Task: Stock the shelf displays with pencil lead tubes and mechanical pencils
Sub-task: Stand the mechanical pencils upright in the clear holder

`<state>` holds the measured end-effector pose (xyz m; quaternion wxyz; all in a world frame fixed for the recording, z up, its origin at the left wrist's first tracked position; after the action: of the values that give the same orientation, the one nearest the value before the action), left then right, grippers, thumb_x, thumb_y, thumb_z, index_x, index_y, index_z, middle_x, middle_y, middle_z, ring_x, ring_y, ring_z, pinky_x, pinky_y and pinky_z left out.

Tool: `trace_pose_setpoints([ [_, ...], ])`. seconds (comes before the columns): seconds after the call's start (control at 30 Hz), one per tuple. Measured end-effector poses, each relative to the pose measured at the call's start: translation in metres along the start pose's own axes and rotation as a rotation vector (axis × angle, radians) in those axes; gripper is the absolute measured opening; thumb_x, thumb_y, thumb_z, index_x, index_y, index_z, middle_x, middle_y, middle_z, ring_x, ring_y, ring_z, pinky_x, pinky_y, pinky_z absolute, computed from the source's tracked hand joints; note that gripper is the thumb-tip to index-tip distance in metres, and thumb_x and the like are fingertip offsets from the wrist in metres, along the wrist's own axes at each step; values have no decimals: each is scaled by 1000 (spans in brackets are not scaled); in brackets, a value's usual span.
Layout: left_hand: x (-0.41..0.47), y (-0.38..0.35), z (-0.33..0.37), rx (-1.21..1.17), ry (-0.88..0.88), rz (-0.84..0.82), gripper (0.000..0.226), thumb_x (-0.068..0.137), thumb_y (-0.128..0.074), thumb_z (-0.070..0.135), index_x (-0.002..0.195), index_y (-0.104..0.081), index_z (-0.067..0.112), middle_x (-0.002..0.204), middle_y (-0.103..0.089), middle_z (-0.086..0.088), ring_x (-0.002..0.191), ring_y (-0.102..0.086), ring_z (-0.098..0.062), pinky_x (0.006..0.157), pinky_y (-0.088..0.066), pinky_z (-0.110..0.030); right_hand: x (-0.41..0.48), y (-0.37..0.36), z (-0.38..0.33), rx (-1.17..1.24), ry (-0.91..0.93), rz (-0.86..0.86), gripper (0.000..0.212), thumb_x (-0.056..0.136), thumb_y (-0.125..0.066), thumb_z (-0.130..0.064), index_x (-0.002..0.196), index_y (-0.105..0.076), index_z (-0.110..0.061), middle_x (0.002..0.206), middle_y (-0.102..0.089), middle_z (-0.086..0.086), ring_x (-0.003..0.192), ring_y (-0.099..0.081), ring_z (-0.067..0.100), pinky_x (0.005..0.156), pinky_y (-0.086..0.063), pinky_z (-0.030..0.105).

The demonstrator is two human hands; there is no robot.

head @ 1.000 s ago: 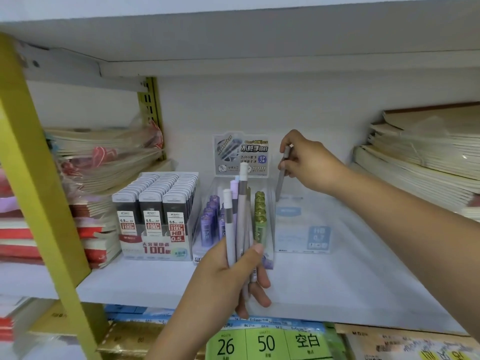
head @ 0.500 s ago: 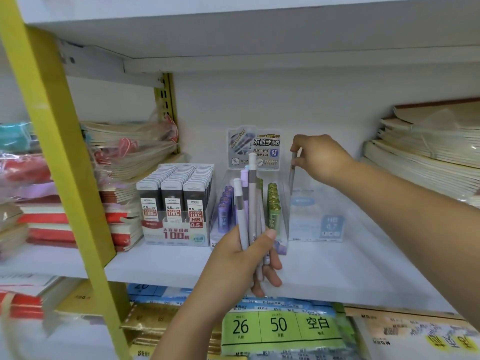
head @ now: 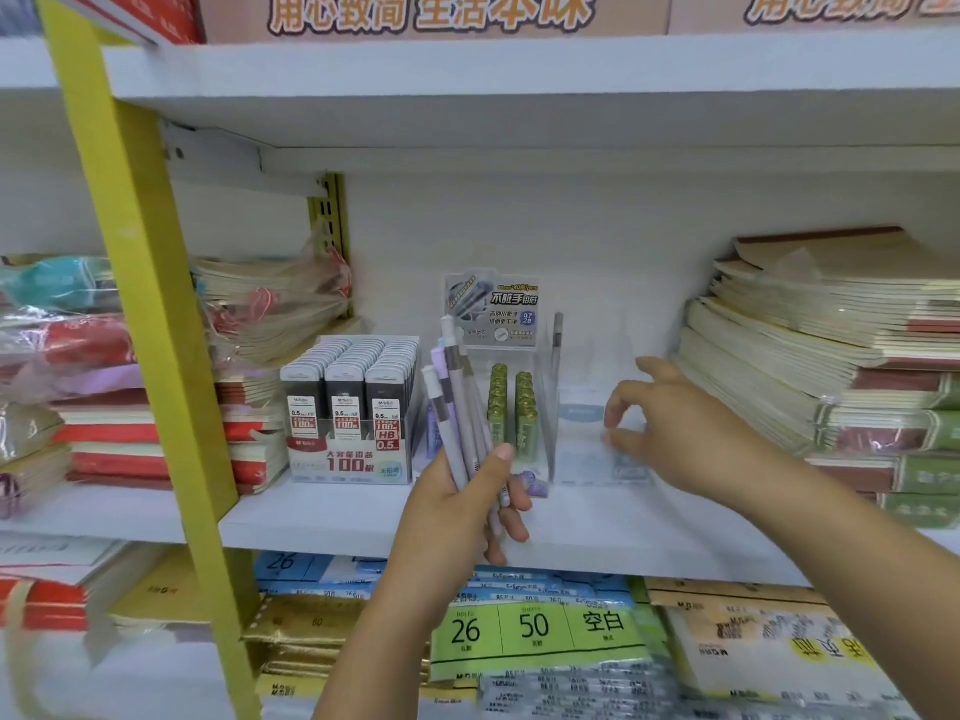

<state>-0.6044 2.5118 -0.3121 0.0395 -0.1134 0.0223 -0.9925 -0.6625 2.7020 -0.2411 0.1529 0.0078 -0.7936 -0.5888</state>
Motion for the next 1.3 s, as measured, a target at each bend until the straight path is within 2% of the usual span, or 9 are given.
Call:
trace_pose_setpoints([
  [0.23, -17, -5, -7, 57, 54, -121, 31, 97, -55, 44, 80, -66, 21, 54, -59, 6, 44, -47, -9, 41, -35, -21, -29, 11, -5, -32, 44, 81, 6, 93, -58, -36, 87, -57, -37, 159, -15, 0, 101, -60, 19, 79, -37, 25],
  [0.3, -23, -7, -4, 38, 74, -142, 35, 95, -55, 48, 85, -63, 16, 54, -58, 6, 45, -46, -10, 44, -39, -22, -37, 14, -8, -33, 52, 86, 8, 94, -56, -39, 101, -59, -38, 160, -14, 2, 108, -60, 22, 86, -39, 26],
  [0.4, -37, -18, 2, -71, 117, -217, 35, 90, -60, 47, 92, -62, 12, 61, -57, 3, 50, -47, -11, 59, -57, -31, -49, 25, -9, -50, 50, 149, 44, 96, -47, -47, 139, -41, -38, 162, -5, 5, 130, -45, 26, 100, -38, 31],
  [0.47, -49, -27, 9, -126, 129, -287, 34, 90, -64, 43, 99, -63, 10, 67, -56, 0, 53, -47, -11, 68, -60, -40, -64, 45, -22, 49, 127, 284, 48, 98, -44, -45, 144, -36, -35, 160, -16, 3, 138, -34, 22, 106, -34, 32],
  [0.6, -72, -40, 37, -104, 108, -396, 48, 87, -68, 46, 116, -61, 8, 72, -58, -1, 54, -47, -10, 60, -56, -32, -92, 57, -57, 736, 238, 174, 40, 94, -56, -38, 133, -46, -42, 108, -70, -13, 100, -61, -6, 81, -45, 12],
  [0.77, -86, -49, 58, 6, 131, -502, 40, 89, -67, 45, 113, -63, 14, 75, -62, -1, 55, -48, -9, 53, -50, -24, -107, 68, -74, 1079, 237, 120, 38, 90, -66, -17, 121, -53, -33, 84, -76, 4, 78, -72, 14, 69, -57, 27],
  [0.9, -69, -34, 54, -18, 136, -359, 35, 96, -62, 40, 109, -64, 8, 76, -68, -2, 54, -50, -9, 50, -47, -23, -95, 86, -57, 1195, 160, 227, 34, 86, -67, -3, 105, -49, -24, 86, -72, 13, 69, -72, 24, 59, -58, 29],
  [1.07, -45, -11, 32, 22, 90, -155, 24, 97, -60, 40, 91, -63, 17, 66, -60, 4, 48, -41, -8, 45, -36, -22, -61, 140, -32, 1014, 223, 526, 39, 86, -65, 2, 102, -43, -27, 79, -62, 7, 69, -69, 20, 57, -55, 23],
  [1.3, -4, -9, 29, -107, 31, -79, 19, 99, -56, 38, 94, -54, 20, 59, -48, 7, 43, -35, -5, 40, -27, -19, 17, 103, -41, 497, 255, 390, 37, 84, -66, -5, 103, -47, -29, 77, -67, 4, 72, -68, 22, 70, -52, 36],
])
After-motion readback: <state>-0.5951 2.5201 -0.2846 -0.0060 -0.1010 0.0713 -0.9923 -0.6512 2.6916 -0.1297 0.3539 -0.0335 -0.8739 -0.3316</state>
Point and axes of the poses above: each hand's wrist, its own x-axis towards the middle knuckle, its own y-axis out of the back of the hand, z = x × y, the point moved 10 cm from there along x, towards the middle knuckle
